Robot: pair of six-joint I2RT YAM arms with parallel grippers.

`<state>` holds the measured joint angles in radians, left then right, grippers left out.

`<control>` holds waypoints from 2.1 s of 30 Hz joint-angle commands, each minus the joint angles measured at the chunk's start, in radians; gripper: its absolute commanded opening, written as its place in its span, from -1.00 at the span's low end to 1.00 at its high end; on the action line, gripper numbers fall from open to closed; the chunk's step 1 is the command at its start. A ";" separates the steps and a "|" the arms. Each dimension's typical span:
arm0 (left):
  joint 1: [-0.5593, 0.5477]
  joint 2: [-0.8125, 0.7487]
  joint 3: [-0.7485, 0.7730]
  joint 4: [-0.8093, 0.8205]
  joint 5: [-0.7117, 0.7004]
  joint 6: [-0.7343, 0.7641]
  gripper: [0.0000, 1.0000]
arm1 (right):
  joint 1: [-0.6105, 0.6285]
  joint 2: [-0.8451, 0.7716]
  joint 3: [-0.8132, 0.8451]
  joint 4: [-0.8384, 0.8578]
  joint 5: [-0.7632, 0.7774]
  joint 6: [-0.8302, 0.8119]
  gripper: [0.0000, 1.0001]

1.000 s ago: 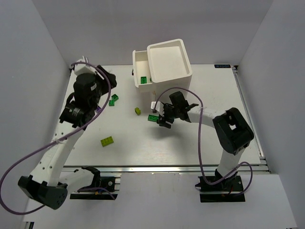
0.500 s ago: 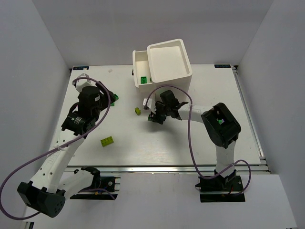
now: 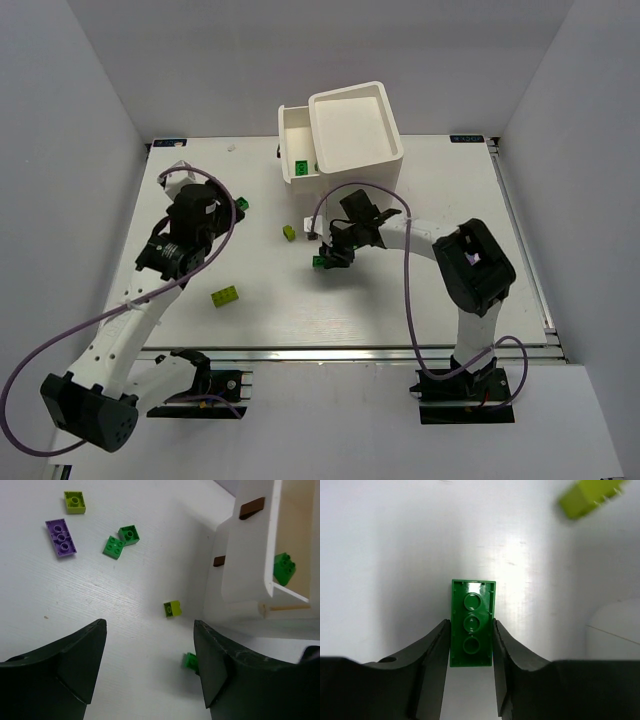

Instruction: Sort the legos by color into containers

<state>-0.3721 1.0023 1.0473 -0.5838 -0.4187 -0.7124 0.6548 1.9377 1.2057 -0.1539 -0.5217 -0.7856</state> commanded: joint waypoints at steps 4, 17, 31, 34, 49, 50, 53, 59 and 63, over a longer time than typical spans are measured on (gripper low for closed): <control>0.025 0.136 0.005 -0.067 0.004 -0.030 0.60 | 0.002 -0.219 0.124 -0.389 -0.323 -0.205 -0.82; 0.183 0.418 0.092 0.071 0.109 0.096 0.54 | -0.003 -0.257 0.503 -0.043 -0.160 0.377 -1.00; 0.251 0.611 0.123 0.364 0.313 0.349 0.73 | -0.018 0.087 0.851 -0.003 0.184 0.496 -0.78; 0.251 0.654 0.151 0.381 0.325 0.402 0.74 | -0.032 0.102 0.850 0.002 0.193 0.483 -0.60; 0.260 0.881 0.283 0.360 0.301 0.469 0.57 | -0.072 0.073 0.940 -0.035 0.089 0.526 0.42; 0.260 0.895 0.290 0.346 0.302 0.470 0.54 | -0.073 0.064 0.945 -0.035 0.080 0.542 0.41; 0.260 0.926 0.313 0.335 0.307 0.470 0.50 | -0.092 0.012 0.910 -0.006 0.054 0.603 0.40; 0.260 0.961 0.324 0.299 0.304 0.461 0.47 | -0.130 -0.068 0.818 0.016 0.034 0.611 0.44; 0.260 0.976 0.326 0.282 0.314 0.458 0.37 | -0.149 -0.074 0.793 0.019 0.035 0.621 0.45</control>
<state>-0.1177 1.9762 1.3403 -0.2821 -0.1173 -0.2531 0.5190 1.8919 2.0239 -0.1669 -0.4713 -0.1898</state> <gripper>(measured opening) 0.697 0.724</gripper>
